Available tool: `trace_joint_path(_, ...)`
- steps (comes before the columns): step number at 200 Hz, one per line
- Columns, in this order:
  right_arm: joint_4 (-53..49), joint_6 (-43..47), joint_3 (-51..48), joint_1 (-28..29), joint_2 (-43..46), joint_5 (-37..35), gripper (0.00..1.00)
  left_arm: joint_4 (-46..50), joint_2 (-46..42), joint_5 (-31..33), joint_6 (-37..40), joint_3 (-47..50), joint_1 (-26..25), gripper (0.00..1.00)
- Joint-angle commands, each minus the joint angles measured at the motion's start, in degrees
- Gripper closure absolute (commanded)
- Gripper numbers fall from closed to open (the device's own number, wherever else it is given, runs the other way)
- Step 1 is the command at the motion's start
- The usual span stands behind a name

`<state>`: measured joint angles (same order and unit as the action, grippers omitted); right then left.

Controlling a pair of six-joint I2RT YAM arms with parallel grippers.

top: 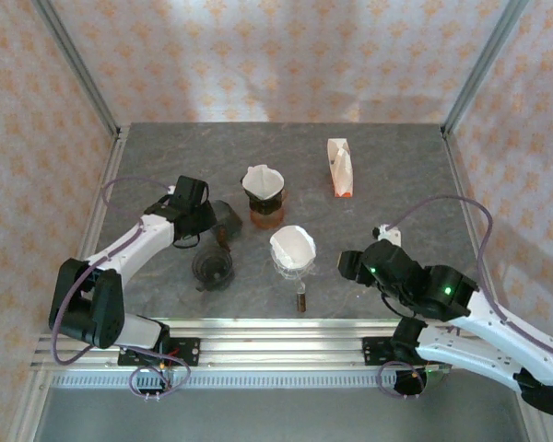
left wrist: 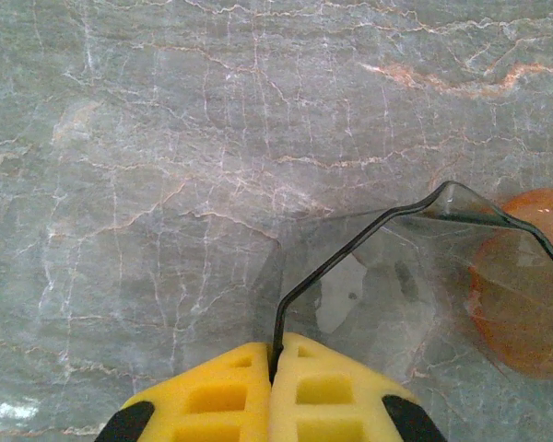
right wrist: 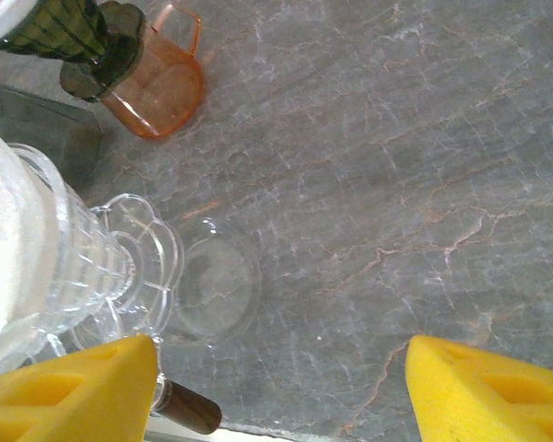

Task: Place the coffee filter in the dripper

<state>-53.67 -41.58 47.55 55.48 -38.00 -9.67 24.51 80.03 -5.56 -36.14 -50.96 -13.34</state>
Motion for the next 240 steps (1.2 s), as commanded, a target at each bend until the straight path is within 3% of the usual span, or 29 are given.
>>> trace_joint_path(1,-2.1,-1.3,-3.0,0.4,2.4,-0.5,0.28,1.7,-3.7,-0.1,-0.8,-1.9,0.5,1.00)
trace_joint_path(24,1.8,-0.9,-7.9,0.4,4.6,4.7,0.30,2.9,-5.5,-0.6,-1.1,-2.2,0.6,1.00)
trace_joint_path(59,9.7,-1.6,-16.4,0.5,5.2,12.9,0.42,5.8,-11.3,-1.2,-1.5,-3.0,0.8,1.00)
trace_joint_path(79,16.2,-1.8,-20.8,0.8,5.3,18.2,0.43,8.9,-15.1,-1.0,-1.1,-4.1,0.8,1.00)
trace_joint_path(123,25.5,-3.6,-27.5,0.8,4.7,21.8,0.59,12.6,-22.3,-1.5,-1.0,-2.9,0.8,1.00)
trace_joint_path(182,41.3,-4.3,-31.8,0.6,-5.8,24.6,0.72,14.6,-26.6,-4.0,-1.8,-4.2,0.7,1.00)
trace_joint_path(240,55.8,-4.3,-32.1,-3.3,-18.5,30.0,0.75,18.2,-29.7,-4.0,-0.9,-6.8,0.8,1.00)
